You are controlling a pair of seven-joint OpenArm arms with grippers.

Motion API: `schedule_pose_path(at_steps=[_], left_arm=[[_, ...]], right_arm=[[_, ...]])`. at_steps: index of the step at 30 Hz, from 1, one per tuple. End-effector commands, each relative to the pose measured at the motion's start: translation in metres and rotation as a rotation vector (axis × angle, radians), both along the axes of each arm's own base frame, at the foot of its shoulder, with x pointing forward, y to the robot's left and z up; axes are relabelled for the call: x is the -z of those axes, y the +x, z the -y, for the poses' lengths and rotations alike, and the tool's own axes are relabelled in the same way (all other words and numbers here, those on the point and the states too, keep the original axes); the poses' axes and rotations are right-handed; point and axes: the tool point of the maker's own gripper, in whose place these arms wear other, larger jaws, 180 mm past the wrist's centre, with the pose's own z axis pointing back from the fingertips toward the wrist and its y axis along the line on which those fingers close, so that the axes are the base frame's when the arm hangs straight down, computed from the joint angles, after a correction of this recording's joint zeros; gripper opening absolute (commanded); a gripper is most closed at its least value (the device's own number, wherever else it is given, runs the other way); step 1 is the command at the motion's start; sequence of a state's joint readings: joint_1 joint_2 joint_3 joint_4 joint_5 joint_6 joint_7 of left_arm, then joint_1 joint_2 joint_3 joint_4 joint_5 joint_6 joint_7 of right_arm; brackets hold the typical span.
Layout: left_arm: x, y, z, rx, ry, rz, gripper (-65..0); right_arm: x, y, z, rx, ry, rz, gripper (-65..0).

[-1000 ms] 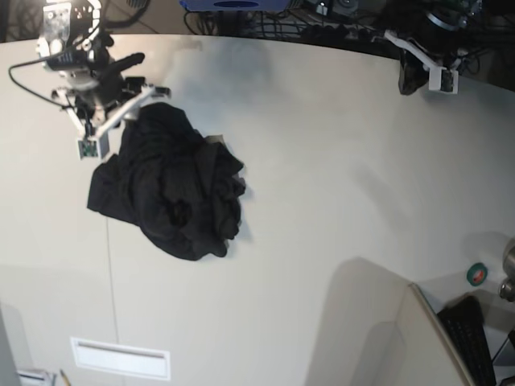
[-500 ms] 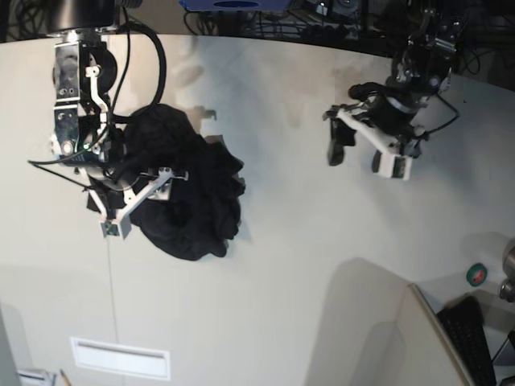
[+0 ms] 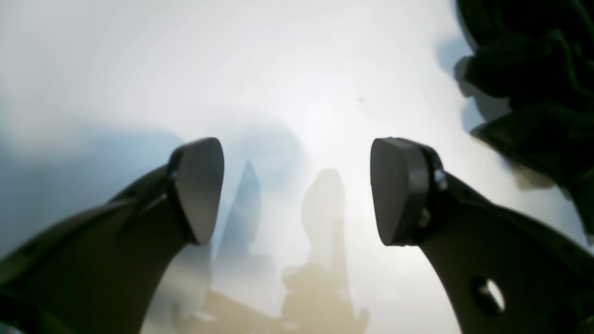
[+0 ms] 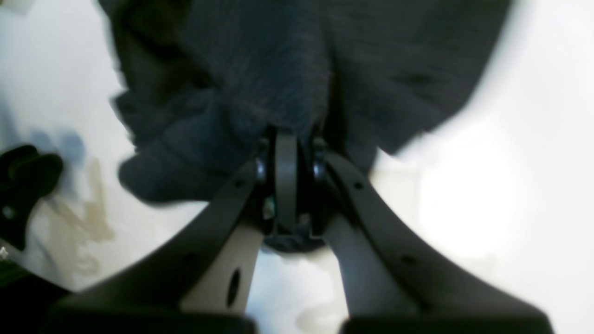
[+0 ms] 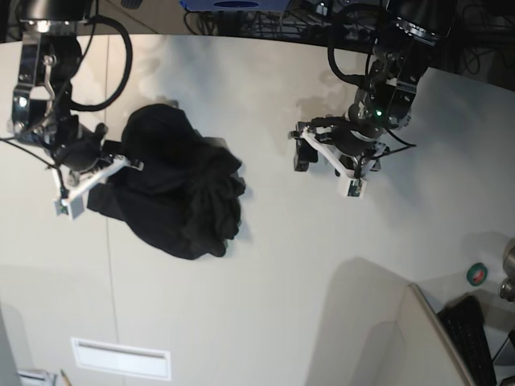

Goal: Layout the t-shirt on the table in an organized manner, then fold the t-shirt properly
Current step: 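Grasp an edge of the black t-shirt with the right gripper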

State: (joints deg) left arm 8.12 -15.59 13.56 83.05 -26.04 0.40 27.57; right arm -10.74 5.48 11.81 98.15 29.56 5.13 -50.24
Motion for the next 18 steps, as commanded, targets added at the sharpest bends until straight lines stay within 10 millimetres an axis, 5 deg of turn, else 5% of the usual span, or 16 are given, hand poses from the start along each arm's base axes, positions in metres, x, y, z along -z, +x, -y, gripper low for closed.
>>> schedule_pose_path(at_steps=[1,8,12,18], left_arm=[[-0.005,0.005,-0.003,-0.002,0.000,0.025,-18.8],[0.001,0.004,0.010,0.025,-0.008,0.010,-17.8],[0.001,0.004,0.044,0.129,-0.016,0.011,-17.9],[0.009,-0.010,0.042,0.137,-0.008,-0.019,-18.3]], right_arm=[[-0.017,0.007,0.001,-0.005,-0.002,0.063,-65.0],[-0.038,-0.008,0.013,-0.021,-0.064,0.110,-65.0],[-0.043,-0.020,0.041,0.050,-0.101,0.112,-65.0],[-0.043,-0.052,0.082,0.153,-0.162,0.080,-65.0]])
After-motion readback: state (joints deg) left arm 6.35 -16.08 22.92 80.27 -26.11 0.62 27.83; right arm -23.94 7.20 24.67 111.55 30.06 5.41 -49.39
